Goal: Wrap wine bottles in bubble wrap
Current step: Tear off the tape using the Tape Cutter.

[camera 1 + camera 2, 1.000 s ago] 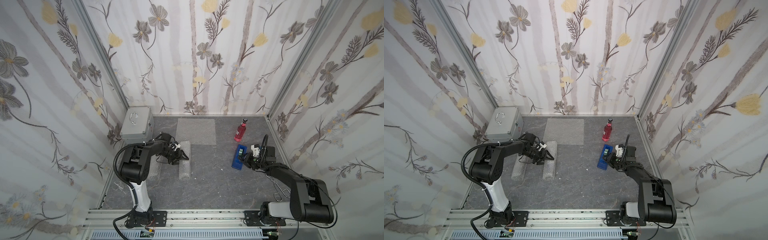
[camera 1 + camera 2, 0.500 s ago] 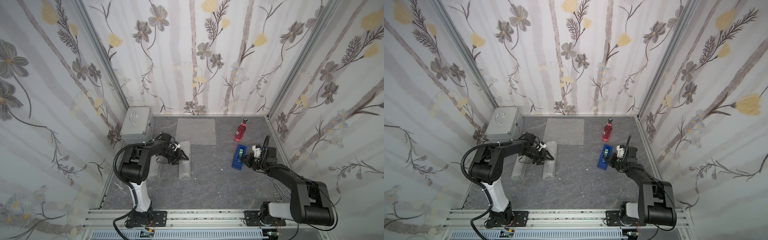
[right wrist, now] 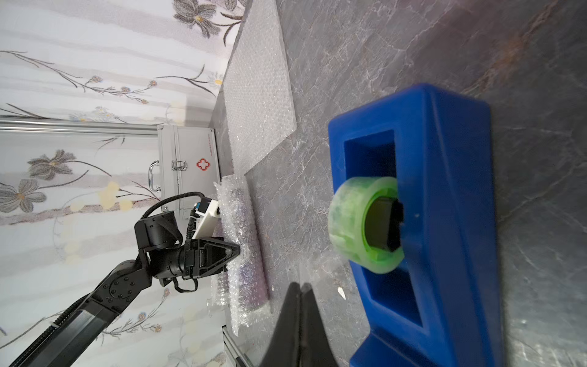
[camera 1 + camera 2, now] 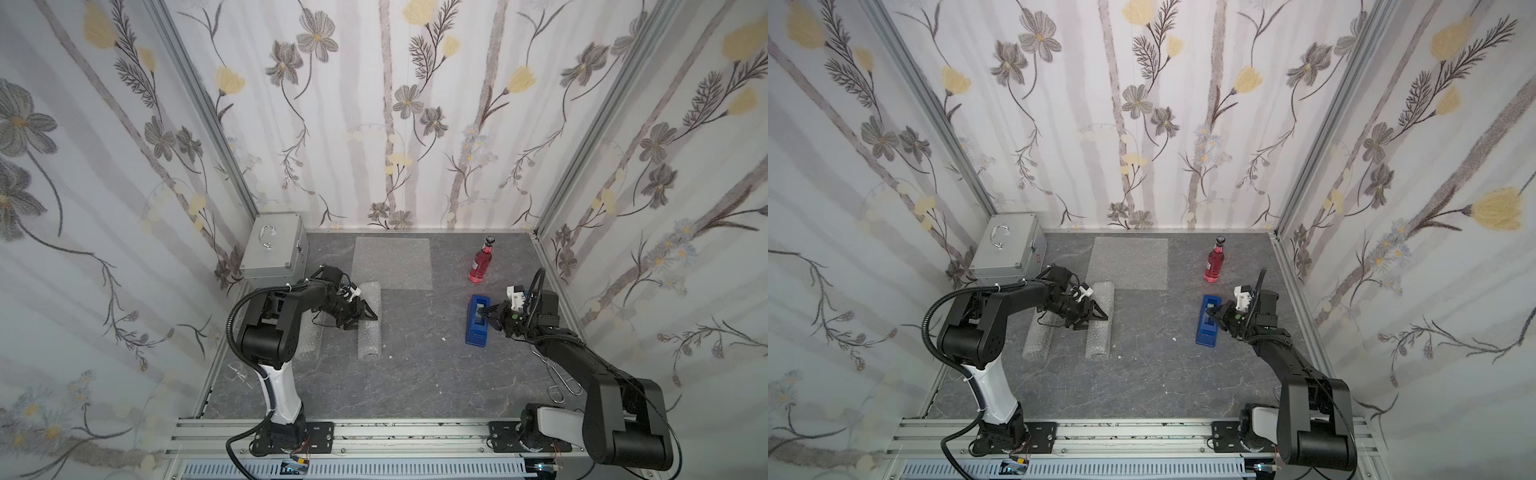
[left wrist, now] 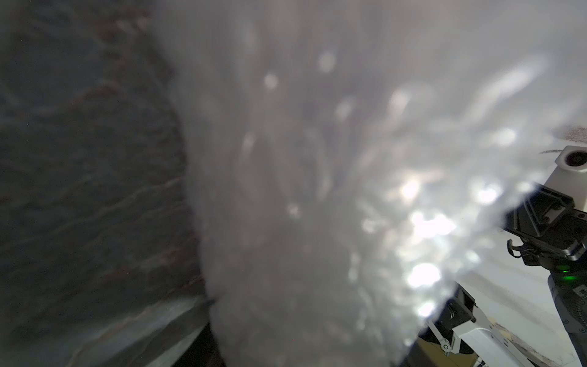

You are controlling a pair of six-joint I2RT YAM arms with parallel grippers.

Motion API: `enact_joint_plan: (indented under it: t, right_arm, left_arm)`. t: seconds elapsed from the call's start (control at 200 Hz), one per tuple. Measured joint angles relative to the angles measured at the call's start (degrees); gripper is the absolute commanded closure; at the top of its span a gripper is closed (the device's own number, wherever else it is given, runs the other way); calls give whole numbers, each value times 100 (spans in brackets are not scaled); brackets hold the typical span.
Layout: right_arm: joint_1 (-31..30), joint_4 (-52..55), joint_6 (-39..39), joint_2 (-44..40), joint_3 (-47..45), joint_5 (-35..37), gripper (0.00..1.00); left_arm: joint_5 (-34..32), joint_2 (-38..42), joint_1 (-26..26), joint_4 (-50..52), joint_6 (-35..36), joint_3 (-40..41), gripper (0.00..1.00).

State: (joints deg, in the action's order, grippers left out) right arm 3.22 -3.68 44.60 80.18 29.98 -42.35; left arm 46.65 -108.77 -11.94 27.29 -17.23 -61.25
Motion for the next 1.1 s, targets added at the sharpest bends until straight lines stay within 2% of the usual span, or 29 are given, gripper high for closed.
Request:
enact_joint_plan:
  t: [0.18,0.844,0.949,1.099]
  right_arm:
    - [0,13,168,-13,28,-114,100]
    - [0,70,402,577,1156,-299,100]
    - [-2,295,398,387,1141,-323,100]
    - [-11,549,280,-334,688,-413,100]
  left_arm:
    - [-2,9,0,-9,13,11,45]
    - [-4,2,-7,-4,26,2,45]
    - [-4,2,-9,-4,28,2,45]
    - [-7,2,-11,-7,31,2,45]
